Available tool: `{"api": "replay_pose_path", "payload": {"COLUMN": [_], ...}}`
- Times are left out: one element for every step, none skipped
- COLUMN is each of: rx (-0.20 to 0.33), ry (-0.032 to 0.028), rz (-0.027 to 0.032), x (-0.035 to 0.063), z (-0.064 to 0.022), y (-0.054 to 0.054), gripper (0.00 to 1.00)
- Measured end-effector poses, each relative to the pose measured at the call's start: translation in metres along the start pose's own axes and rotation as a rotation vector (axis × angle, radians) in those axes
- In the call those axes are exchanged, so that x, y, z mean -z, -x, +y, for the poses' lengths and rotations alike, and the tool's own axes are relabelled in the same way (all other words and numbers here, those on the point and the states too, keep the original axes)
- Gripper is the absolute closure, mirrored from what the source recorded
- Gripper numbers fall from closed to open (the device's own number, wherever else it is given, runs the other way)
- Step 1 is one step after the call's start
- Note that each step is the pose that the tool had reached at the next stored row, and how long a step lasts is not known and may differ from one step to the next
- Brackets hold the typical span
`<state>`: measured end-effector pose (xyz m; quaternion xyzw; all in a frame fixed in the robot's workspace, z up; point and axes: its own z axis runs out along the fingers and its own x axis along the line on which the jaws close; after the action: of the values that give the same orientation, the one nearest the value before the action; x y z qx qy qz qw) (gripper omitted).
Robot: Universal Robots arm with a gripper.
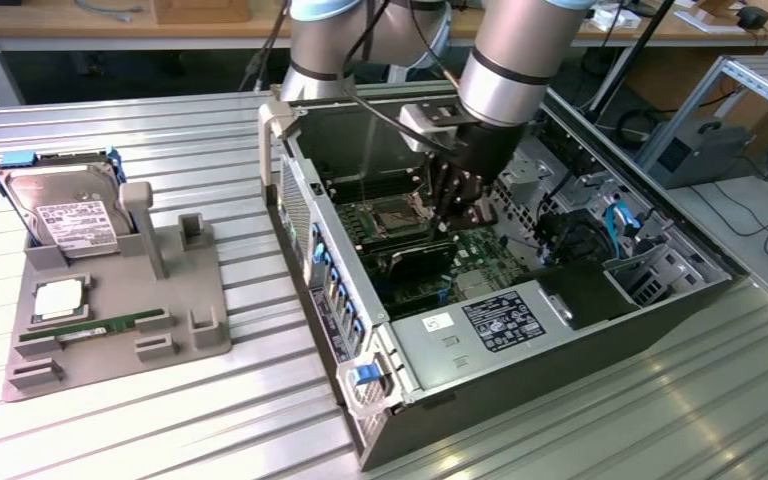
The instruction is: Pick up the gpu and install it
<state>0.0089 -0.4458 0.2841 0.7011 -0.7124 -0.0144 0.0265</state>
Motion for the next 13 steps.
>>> {"api": "replay_pose_path", "payload": {"rx": [0.000, 0.000, 0.000, 0.000, 0.000, 0.000, 0.000, 0.000, 0.000, 0.000, 0.000, 0.000, 0.000], "ry": [0.0000, -0.0001, -0.0001, 0.0000, -0.0001, -0.0001, -0.0001, -0.0017, -0.0021, -0.0021, -0.0021, -0.0021, -0.0021], "rz": [0.0000, -0.0001, -0.0002, -0.0001, -0.0001, -0.0002, 0.0000, -0.0001, -0.0001, -0.0001, -0.0001, -0.0001, -0.0001], "x": [-0.0022, -0.0036, -0.0051, -0.0066, -0.0078, -0.0110, -0.0121, -0.0131, -0.0134, -0.0134, -0.0134, -0.0134, -0.0135], "z": [0.0076, 0.0120, 0.0170, 0.0217, 0.0257, 0.0370, 0.0453, 0.0593, 0.0628, 0.0629, 0.0630, 0.0631, 0.0637], "y": [0.000, 0.000, 0.000, 0.000, 0.000, 0.000, -0.001, -0.001, -0.001, -0.001, -0.001, -0.001, -0.001], "gripper": [0.89, 0.89, 0.89, 0.89, 0.89, 0.89, 0.89, 0.89, 0.89, 0.89, 0.89, 0.89, 0.89]}}
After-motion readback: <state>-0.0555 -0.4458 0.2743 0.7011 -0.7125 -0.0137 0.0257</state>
